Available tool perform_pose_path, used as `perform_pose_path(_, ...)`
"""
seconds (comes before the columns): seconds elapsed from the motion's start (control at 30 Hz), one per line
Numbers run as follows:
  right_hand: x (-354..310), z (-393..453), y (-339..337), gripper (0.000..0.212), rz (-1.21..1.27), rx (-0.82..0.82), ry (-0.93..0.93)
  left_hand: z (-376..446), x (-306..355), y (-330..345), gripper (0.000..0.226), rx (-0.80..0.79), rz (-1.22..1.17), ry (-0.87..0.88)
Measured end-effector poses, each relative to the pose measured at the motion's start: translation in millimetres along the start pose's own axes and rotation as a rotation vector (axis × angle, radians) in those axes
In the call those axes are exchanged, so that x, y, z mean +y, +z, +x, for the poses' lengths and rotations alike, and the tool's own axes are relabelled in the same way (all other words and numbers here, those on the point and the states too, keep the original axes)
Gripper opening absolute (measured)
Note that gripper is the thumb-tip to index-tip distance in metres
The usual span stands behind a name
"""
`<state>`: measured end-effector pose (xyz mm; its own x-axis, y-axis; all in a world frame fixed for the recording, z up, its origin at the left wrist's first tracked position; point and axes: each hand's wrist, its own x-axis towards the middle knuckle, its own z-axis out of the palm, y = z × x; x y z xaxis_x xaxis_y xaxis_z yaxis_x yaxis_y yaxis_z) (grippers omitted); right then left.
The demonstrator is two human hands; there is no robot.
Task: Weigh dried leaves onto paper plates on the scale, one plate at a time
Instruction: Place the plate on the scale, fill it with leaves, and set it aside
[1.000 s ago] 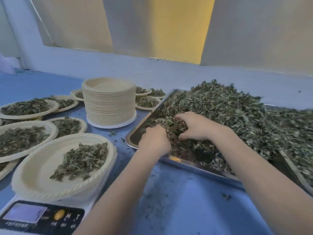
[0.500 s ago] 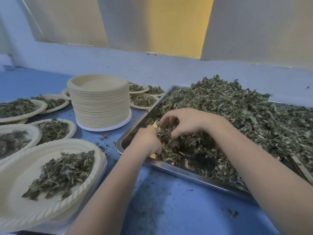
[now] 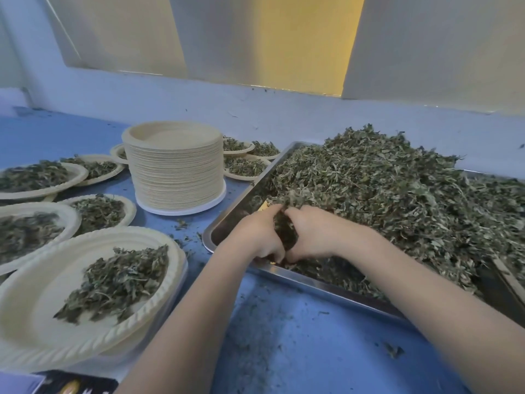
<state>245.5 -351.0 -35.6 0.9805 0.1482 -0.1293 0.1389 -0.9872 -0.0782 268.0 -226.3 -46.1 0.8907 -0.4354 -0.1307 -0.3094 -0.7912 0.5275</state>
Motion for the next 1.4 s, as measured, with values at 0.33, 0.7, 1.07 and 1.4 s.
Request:
perform_pose_path(0.33, 3.6, -3.9, 4.2, 0.041, 0.604, 0.252, -0.004, -3.3, -2.8, -3.8, 0.075, 0.163, -0.219, -0.032)
perform_pose_path(0.7, -20.7, -28.7, -43.9, 0.022, 0.826, 0.355, 0.045, -31.7, 22.9, -30.3, 0.026, 0.174, -0.374, 0.011)
perform_pose_path(1.07, -136.5, -28.0, -82.4, 0.024, 0.875, 0.311, -0.23, -131.5, -31.6, -122.9, 0.015, 0.333, -0.231, -0.025)
perform_pose_path(1.4, -184.7, -26.3, -56.3, 0.049, 0.285, -0.018, -0.398, -185.7, -118.6, -129.8, 0.064, 0.178, -0.029, -0.17)
